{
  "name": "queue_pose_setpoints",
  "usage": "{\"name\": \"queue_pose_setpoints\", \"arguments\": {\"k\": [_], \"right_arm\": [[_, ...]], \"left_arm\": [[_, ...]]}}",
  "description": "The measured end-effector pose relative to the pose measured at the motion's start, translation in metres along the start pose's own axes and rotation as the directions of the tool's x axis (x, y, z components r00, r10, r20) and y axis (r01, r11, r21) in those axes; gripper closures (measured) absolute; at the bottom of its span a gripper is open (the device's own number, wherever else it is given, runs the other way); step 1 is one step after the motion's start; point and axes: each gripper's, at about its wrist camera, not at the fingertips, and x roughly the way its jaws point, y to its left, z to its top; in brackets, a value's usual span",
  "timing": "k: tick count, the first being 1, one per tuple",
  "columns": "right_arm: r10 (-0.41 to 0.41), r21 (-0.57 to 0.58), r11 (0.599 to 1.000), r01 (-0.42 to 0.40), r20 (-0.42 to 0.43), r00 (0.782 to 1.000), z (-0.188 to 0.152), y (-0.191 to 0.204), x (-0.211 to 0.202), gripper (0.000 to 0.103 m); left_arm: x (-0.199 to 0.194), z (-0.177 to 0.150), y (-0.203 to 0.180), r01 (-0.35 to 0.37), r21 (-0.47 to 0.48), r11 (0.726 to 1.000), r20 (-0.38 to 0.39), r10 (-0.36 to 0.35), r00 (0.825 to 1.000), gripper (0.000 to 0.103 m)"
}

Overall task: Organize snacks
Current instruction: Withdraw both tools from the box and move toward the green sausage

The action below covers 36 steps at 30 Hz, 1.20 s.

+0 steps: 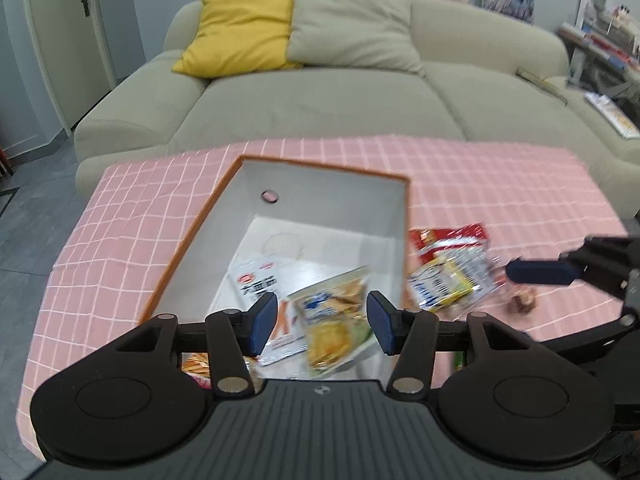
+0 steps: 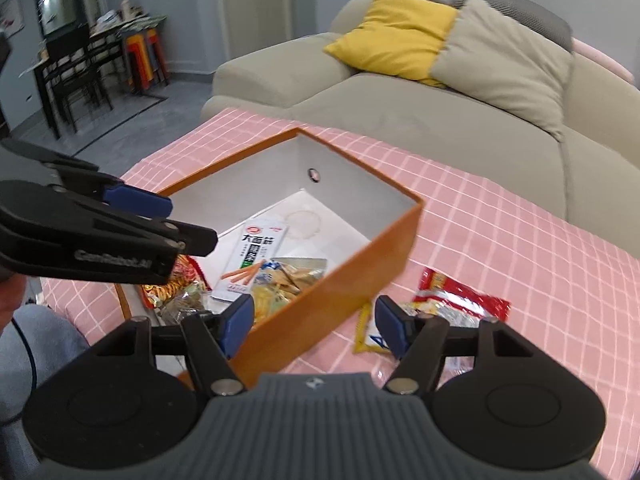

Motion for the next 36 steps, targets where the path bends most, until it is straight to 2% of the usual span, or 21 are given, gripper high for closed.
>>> {"name": "queue_pose_setpoints", "arguments": {"k": [6,14,25,32,36], "right_arm": [[-0.042,0.081,0.996,0.04,0.02,0.999,-0.023,-0.015,-0.022,0.037],[-0.116,0.186,0.977,0.105,0.052,0.992,-0.061,-0.034,-0.046,0.037],[-0.246,0.232,0.948,0.218,0.101,0.964,-0.117,-0.045,-0.063,0.037],[-0.303,0.252,0.926,0.282,0.049,0.952,-0.143,-0.058,-0.053,0.037],[-0.306,0.27,0.918,0.292,0.012,0.952,-0.151,-0.064,-0.044,0.037]], "left_arm": [[-0.015,-0.01,-0.03,0.039,0.003,0.999,0.046,-0.039,0.998,0.042],[-0.019,-0.028,-0.062,0.123,0.02,0.992,0.051,-0.124,0.991,0.042],[-0.005,-0.049,-0.095,0.192,0.038,0.981,0.041,-0.193,0.98,0.042],[0.016,-0.063,-0.113,0.211,0.058,0.976,-0.013,-0.21,0.978,0.042],[0.03,-0.069,-0.118,0.205,0.058,0.977,-0.057,-0.202,0.978,0.042]]}}
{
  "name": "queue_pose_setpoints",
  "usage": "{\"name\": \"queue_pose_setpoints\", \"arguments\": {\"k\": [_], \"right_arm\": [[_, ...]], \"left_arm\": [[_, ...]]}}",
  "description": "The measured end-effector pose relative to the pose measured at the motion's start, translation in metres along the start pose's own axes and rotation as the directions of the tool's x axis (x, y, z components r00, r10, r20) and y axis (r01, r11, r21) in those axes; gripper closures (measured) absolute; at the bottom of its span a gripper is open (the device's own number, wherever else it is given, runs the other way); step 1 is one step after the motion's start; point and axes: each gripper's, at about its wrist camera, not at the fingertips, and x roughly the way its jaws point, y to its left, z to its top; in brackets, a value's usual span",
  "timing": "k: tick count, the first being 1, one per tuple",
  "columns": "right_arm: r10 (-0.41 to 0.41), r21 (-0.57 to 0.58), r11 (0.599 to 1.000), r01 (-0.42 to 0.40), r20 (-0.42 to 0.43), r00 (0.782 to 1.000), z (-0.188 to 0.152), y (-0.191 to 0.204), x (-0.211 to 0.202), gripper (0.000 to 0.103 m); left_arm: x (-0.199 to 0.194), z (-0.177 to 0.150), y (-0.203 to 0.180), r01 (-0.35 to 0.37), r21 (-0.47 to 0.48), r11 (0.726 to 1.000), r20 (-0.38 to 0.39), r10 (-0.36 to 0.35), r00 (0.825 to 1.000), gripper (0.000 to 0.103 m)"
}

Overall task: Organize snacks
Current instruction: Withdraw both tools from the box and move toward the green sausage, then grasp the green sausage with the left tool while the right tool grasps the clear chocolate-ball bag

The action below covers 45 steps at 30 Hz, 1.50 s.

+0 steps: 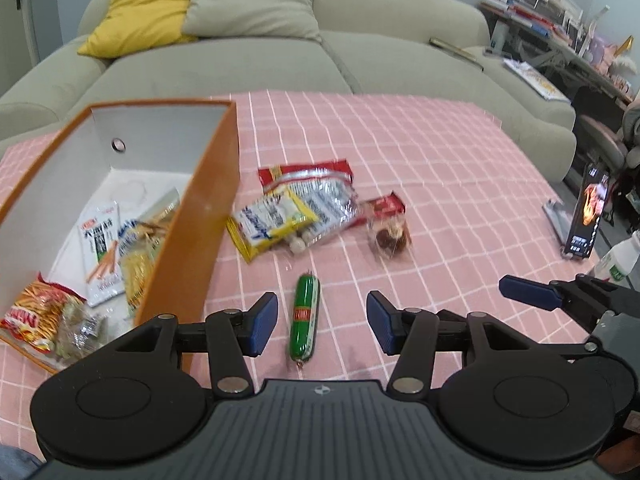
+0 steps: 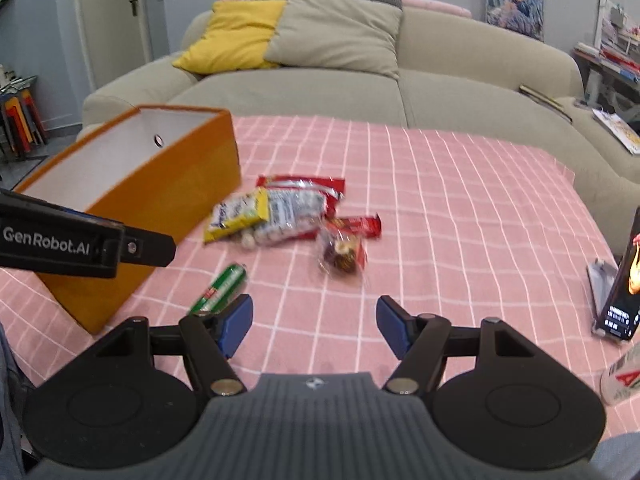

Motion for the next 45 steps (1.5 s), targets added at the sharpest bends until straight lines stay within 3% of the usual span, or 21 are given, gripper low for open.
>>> {"name": "queue_pose_setpoints", "arguments": {"k": [16,25,36,45], "right_arm": [[0.029,-0.008,1.0,-0.029,-0.058,0.998,-0.001,-0.007,0.037,0.038],[0.004,-0.151,0.989,-0.013,-0.059,0.998,0.015,-0.011,0.076,0.038],[0.046,-0.079,0.995,-0.056,-0.13,0.99,0.04,-0.023,0.128,0.038],[0.046,-0.047,0.997,-0.054,-0.161,0.986,0.049,-0.024,0.147,0.063]], "left_arm": [[0.054,-0.004,0.008,-0.019,-0.023,1.0,-0.101,0.017,0.995,0.046],[0.09,0.002,0.007,-0.03,-0.024,0.999,-0.197,0.025,0.98,0.06],[0.111,0.0,0.008,-0.039,-0.025,0.999,-0.269,0.031,0.963,0.074],[0.116,0.005,0.003,-0.033,0.004,0.999,-0.286,0.033,0.958,0.078]]}}
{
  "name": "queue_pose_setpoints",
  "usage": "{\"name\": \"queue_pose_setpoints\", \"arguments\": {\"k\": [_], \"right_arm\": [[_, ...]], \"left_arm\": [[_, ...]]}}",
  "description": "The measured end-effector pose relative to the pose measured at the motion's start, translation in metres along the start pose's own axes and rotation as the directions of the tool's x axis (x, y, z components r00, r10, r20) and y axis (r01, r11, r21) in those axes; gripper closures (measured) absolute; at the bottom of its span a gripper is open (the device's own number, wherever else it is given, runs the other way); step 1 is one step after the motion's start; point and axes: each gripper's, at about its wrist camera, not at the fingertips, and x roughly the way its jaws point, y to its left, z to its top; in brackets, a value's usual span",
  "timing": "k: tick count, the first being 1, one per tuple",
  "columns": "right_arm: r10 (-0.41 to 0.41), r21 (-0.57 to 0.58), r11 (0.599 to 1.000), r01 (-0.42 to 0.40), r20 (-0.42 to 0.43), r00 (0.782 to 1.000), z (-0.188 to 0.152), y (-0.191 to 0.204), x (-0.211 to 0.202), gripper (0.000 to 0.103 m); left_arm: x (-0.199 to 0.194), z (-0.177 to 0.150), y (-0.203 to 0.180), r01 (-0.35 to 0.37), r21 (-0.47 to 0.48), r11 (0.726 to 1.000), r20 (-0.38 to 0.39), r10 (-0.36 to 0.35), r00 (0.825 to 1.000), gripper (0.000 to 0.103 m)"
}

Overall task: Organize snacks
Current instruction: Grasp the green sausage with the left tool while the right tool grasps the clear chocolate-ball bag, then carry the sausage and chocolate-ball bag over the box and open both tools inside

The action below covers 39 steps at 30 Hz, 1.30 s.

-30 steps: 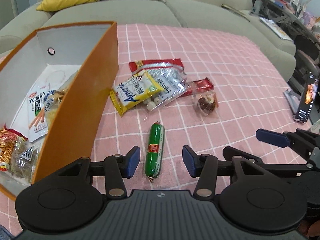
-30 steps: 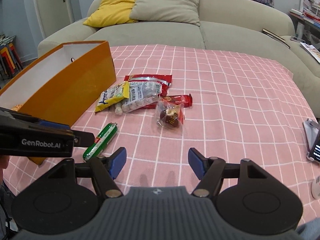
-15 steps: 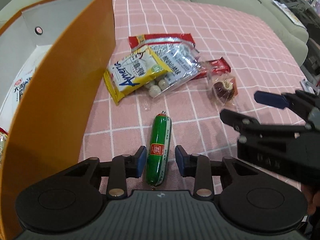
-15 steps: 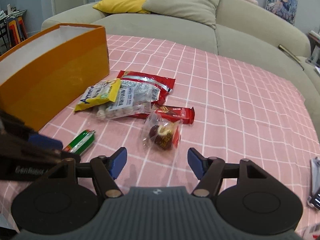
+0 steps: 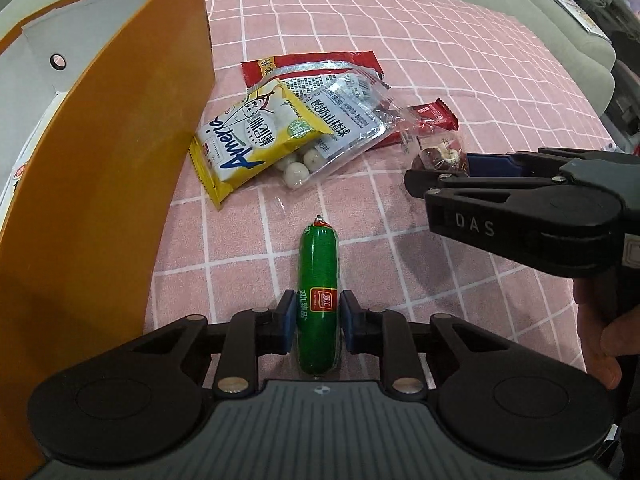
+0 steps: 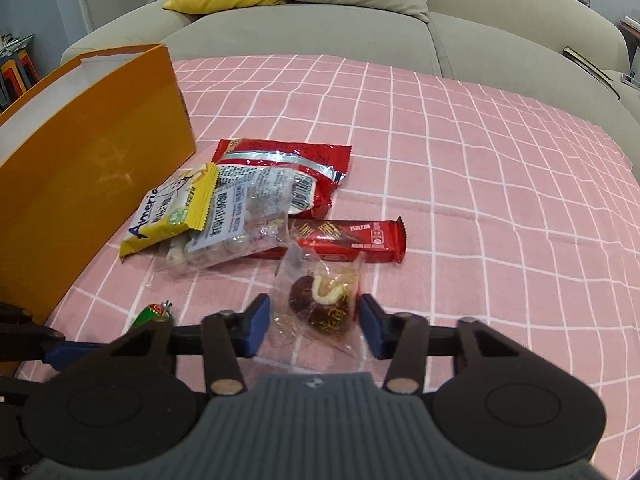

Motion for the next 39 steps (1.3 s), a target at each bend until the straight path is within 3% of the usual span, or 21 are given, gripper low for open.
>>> {"name": "queue_pose_setpoints", "arguments": {"k": [9,20,29,35,39], "right_arm": [[0.005,-0.017,1.0,-0.005,-0.026,1.0,-0.005,0.002,-0.009,0.07],[0.045,0.026,0.999,-0.044,-0.056,0.997,-0.043,0.009,-0.054,0.07],[0.117,-0.002,0.993,-0.118,0.038,0.992,-0.047,0.027,-0.11,0.07],[0.183,-0.096,0.98,-0.173,0.116,0.976,-0.027,0.05,-0.143,0.07],[0.235,-0.188,0.96,-0.207,0.138,0.962,-0.014,0.071,-0.158,0.07]], "left_arm": [[-0.001,-0.001,0.0,-0.013,-0.018,1.0,0.005,0.013,1.0,0.079],[-0.032,-0.017,0.005,0.009,-0.069,0.998,0.051,-0.006,0.999,0.079],[-0.101,-0.016,0.004,0.06,-0.067,0.996,0.194,-0.046,0.98,0.079],[-0.143,-0.011,0.012,0.076,-0.069,0.995,0.269,-0.055,0.961,0.079],[-0.162,-0.006,0.022,0.054,-0.046,0.997,0.272,-0.039,0.961,0.079]]}}
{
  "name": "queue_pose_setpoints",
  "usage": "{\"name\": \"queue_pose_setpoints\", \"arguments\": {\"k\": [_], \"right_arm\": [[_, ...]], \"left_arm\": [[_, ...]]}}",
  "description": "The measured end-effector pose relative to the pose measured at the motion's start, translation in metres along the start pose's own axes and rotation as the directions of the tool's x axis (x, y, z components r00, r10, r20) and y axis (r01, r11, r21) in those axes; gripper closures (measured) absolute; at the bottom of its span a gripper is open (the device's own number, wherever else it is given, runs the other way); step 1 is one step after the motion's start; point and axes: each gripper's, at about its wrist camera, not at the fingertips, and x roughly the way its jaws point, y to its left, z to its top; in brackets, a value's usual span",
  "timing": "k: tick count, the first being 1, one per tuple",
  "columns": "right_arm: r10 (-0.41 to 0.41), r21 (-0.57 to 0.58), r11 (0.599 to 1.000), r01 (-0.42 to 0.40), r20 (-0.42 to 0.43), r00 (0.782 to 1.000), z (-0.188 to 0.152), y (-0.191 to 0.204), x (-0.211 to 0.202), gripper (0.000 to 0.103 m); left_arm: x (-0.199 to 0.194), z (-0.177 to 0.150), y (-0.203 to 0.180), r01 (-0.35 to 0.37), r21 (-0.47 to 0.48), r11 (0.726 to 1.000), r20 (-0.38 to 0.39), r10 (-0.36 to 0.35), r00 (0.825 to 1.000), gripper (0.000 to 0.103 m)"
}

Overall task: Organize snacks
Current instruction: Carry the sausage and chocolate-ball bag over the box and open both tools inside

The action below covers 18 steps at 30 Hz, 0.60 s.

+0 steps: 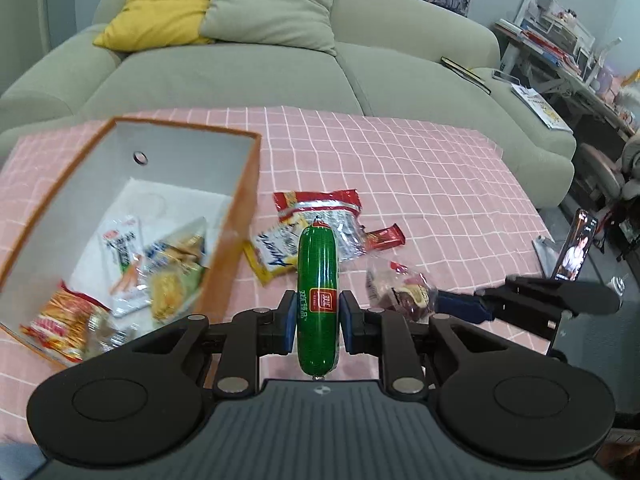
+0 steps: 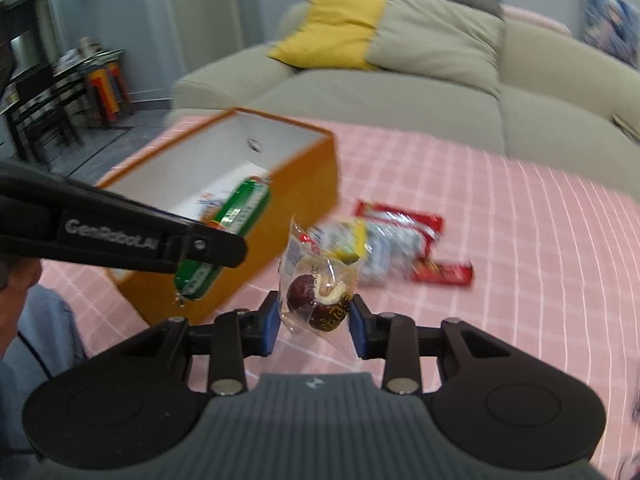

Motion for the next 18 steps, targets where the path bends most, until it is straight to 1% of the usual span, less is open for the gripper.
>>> {"name": "queue_pose_setpoints", "arguments": {"k": [5,8,10,13,18], "right_arm": [[0.056,-0.113,0.992,-0.054,0.02,0.998,0.024,0.025,-0.004,0.07],[0.095,-0.177,0.98,-0.089,0.023,0.995,0.04,0.043,-0.002,0.07],[0.117,-0.24,0.965,-0.109,0.019,0.993,0.05,0.057,0.002,0.07],[0.142,-0.33,0.935,-0.133,0.004,0.99,0.063,0.078,0.011,0.07],[0.162,-0.419,0.892,-0.169,-0.052,0.985,0.079,0.103,0.034,0.07]], "left_arm": [[-0.02,0.012,0.022,-0.031,0.014,0.999,-0.004,0.031,1.0,0.079],[-0.029,0.021,0.036,-0.069,0.026,0.997,-0.004,0.069,0.998,0.079],[-0.032,0.027,0.046,-0.101,0.027,0.995,-0.015,0.101,0.995,0.079],[-0.035,0.032,0.063,-0.124,0.023,0.992,-0.028,0.124,0.992,0.079],[-0.029,0.036,0.084,-0.151,0.037,0.988,-0.071,0.154,0.986,0.079]]}}
